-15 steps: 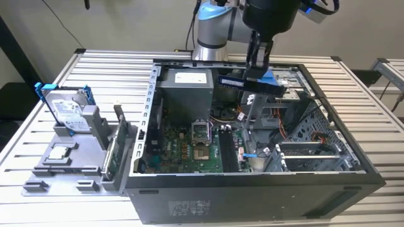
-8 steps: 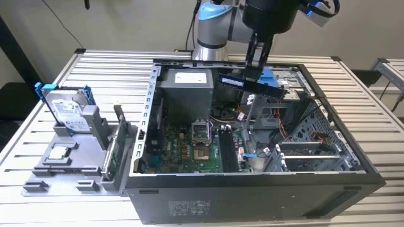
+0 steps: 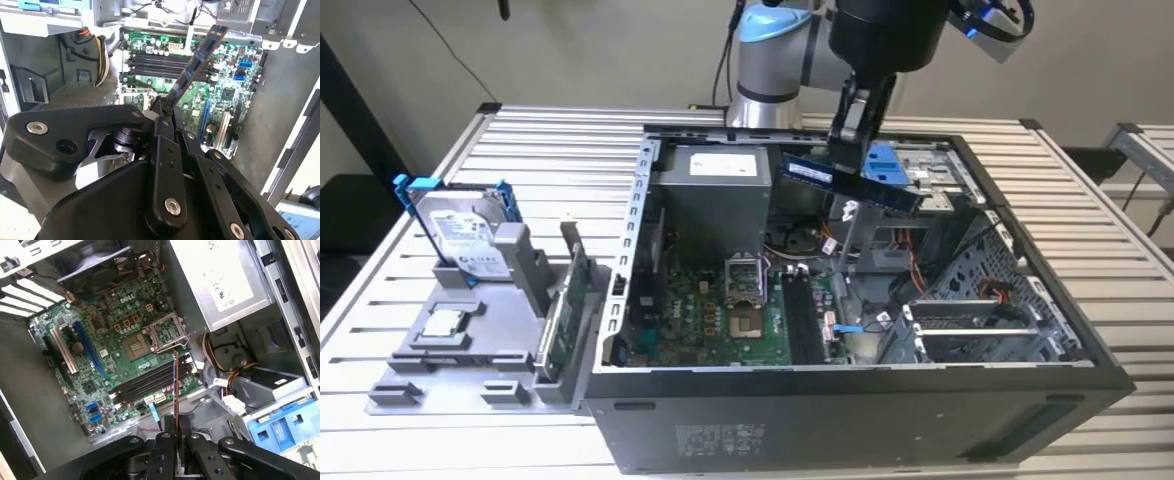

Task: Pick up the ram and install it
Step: 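Pick up the ram and move it above insertion slot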

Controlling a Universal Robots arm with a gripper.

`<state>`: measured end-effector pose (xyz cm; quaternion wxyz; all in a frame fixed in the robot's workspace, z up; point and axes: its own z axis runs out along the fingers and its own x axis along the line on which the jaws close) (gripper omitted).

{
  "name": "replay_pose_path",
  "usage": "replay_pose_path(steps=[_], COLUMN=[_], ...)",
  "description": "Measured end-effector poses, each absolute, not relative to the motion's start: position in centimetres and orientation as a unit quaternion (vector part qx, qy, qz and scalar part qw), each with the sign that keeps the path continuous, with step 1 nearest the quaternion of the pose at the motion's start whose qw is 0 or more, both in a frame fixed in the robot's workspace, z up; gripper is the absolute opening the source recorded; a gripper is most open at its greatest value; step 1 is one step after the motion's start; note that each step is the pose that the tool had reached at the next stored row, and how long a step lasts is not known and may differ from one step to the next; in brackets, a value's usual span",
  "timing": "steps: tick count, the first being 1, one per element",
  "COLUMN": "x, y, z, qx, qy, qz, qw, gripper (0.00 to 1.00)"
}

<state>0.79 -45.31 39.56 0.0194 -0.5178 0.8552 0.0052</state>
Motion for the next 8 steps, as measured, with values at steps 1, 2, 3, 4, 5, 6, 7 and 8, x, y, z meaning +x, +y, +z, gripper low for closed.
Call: replay_pose_path(steps=[1,2,3,4,5,6,7,8], x=[0.77,0.76,0.75,0.74,0.73,0.73,0.73,0.72], y=[-45.31,-45.31,-45.31,-45.31,-45.31,-45.31,-45.31,-45.31], z=[39.54,39.53,39.51,39.49,39.47,39.45,39.44,39.42], qx=[-0.512,-0.506,-0.5,-0.494,-0.487,-0.481,-0.474,-0.467], qy=[0.859,0.862,0.866,0.869,0.873,0.877,0.88,0.884], qz=[0.005,0.005,0.005,0.005,0.005,0.004,0.004,0.004], qw=[0.019,0.019,0.02,0.02,0.02,0.02,0.02,0.02], gripper=[0.14,0.14,0.14,0.14,0.14,0.14,0.14,0.14])
